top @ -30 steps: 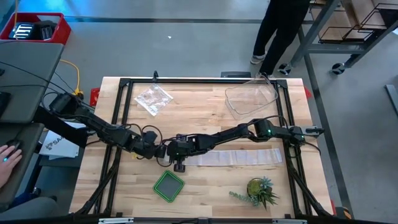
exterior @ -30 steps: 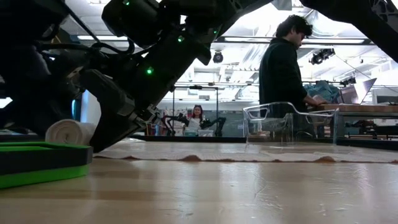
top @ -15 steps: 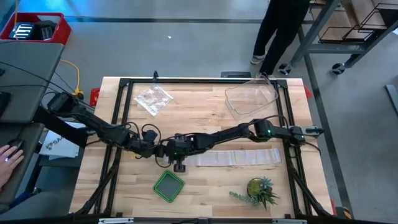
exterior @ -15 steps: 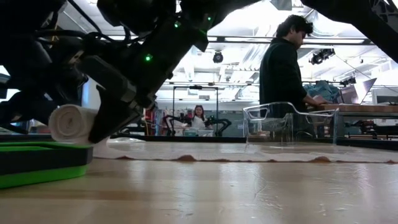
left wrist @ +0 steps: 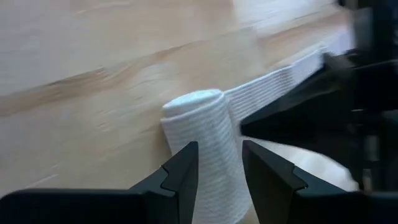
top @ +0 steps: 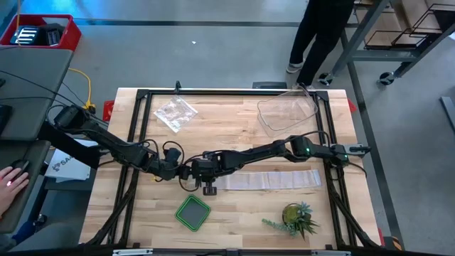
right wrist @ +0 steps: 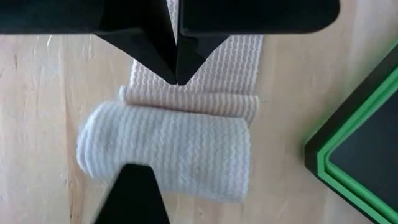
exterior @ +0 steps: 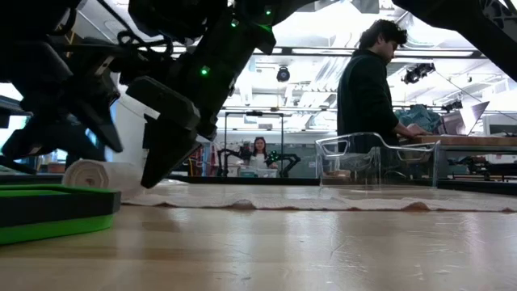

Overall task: Roll bandage
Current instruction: Roll the white bandage

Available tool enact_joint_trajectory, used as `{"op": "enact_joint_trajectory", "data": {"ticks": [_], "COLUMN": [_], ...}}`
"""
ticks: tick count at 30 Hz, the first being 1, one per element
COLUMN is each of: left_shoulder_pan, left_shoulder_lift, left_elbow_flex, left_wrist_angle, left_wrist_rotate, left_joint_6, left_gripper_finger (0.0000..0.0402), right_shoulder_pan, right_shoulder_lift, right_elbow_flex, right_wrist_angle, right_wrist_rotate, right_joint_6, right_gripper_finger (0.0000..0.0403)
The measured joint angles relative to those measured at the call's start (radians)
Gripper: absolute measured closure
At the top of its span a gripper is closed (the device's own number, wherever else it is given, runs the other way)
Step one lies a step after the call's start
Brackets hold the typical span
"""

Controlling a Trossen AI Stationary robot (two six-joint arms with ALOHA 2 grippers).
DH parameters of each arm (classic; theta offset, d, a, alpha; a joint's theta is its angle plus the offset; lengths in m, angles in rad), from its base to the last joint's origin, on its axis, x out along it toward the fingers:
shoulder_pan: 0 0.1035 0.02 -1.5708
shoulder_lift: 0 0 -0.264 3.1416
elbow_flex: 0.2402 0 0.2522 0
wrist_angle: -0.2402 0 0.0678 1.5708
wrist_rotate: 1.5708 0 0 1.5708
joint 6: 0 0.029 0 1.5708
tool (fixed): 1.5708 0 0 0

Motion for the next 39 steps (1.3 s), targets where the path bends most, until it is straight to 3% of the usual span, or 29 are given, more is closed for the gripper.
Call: {"op": "enact_joint_trajectory", "data": {"ticks": [7,18,25,33,39], "left_shoulder_pan": [-0.001,-0.017,-0.056,-0.044,-0.007], "left_shoulder_lift": [0.053,-0.11,-0.098,-0.028,-0.007], "left_elbow_flex": [0.001,0.002,0.001,0.001,0.001], "left_wrist_angle": [0.045,-0.076,-0.099,-0.001,-0.021], "left_wrist_rotate": [-0.004,0.0,0.032,0.067,0.12], "left_joint_6": [0.019,0.075,0.067,0.061,0.078], "left_gripper_finger": [0.0281,0.0281,0.0277,0.0222,0.017], "right_shoulder_pan": [0.001,-0.027,-0.02,-0.011,-0.012], "right_shoulder_lift": [-0.01,-0.123,-0.131,-0.142,-0.192], "right_elbow_flex": [0.0,0.0,-0.002,-0.002,-0.002], "right_wrist_angle": [-0.029,-0.117,-0.249,-0.288,-0.326], "right_wrist_rotate": [-0.003,0.069,0.063,0.038,0.045], "right_joint_6": [0.03,0.028,0.031,0.033,0.023], "right_gripper_finger": [0.0403,0.0403,0.0403,0.0403,0.0403]}}
